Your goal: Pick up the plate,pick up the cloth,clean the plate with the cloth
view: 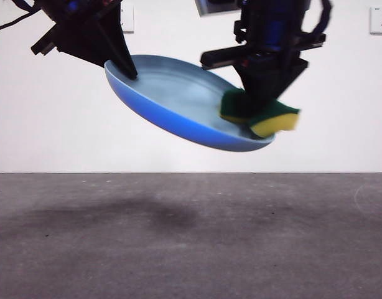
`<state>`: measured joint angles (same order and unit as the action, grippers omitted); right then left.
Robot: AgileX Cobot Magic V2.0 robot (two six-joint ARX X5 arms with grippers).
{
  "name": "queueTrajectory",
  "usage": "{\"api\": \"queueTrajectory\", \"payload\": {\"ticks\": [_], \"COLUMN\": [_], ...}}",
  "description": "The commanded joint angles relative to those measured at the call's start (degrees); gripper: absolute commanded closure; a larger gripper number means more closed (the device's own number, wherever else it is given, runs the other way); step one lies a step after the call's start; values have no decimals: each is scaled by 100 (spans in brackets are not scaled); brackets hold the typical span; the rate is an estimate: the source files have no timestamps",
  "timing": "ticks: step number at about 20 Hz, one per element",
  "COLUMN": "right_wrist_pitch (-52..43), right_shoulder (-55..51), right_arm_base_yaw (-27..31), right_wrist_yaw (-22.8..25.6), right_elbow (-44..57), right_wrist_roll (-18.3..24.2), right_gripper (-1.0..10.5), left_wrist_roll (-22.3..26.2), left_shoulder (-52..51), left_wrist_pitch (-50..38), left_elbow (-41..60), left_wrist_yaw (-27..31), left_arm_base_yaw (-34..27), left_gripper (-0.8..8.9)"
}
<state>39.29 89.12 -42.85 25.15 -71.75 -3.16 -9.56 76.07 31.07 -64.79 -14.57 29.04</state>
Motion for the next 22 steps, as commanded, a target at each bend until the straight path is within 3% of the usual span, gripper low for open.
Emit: {"api": "queueTrajectory", "payload": {"ticks": [1, 4, 6, 7, 9, 12, 15, 16, 18, 22], "right_wrist_pitch": [-896, -1582, -1567, -1416, -894, 144, 761, 778, 706, 522], "right_shoulder": [83, 83, 87, 87, 87, 87, 33, -31, -275, -713], "right_arm_base_yaw": [168, 197, 162, 107, 98, 118, 122, 122, 120, 120], "right_wrist_yaw": [-326, -2422, -3539, -3939, -4177, -3630, -1775, -1440, -1209, -1163], "right_elbow": [74, 74, 74, 74, 74, 74, 74, 74, 74, 74], "right_wrist_roll": [24, -122, -247, -240, -227, 52, 83, 37, -17, -94], "right_gripper": [962, 963, 963, 963, 963, 963, 963, 963, 963, 963], "left_wrist_roll": [120, 118, 118, 109, 68, 70, 470, 608, 839, 887], "left_shoulder": [-33, -33, -33, -33, -33, -33, -28, -13, 98, 439], "left_wrist_pitch": [120, 39, -98, -247, -557, -796, -726, -673, -549, -433], "left_elbow": [-31, -31, -31, -31, -31, -31, -31, -31, -28, -28], "left_wrist_yaw": [-505, -501, -487, -426, -260, 37, 1102, 1425, 1895, 1963], "left_arm_base_yaw": [63, 57, 46, 42, 31, -59, -199, -236, -387, -684], "left_gripper": [821, 821, 821, 821, 821, 821, 821, 821, 821, 821]}}
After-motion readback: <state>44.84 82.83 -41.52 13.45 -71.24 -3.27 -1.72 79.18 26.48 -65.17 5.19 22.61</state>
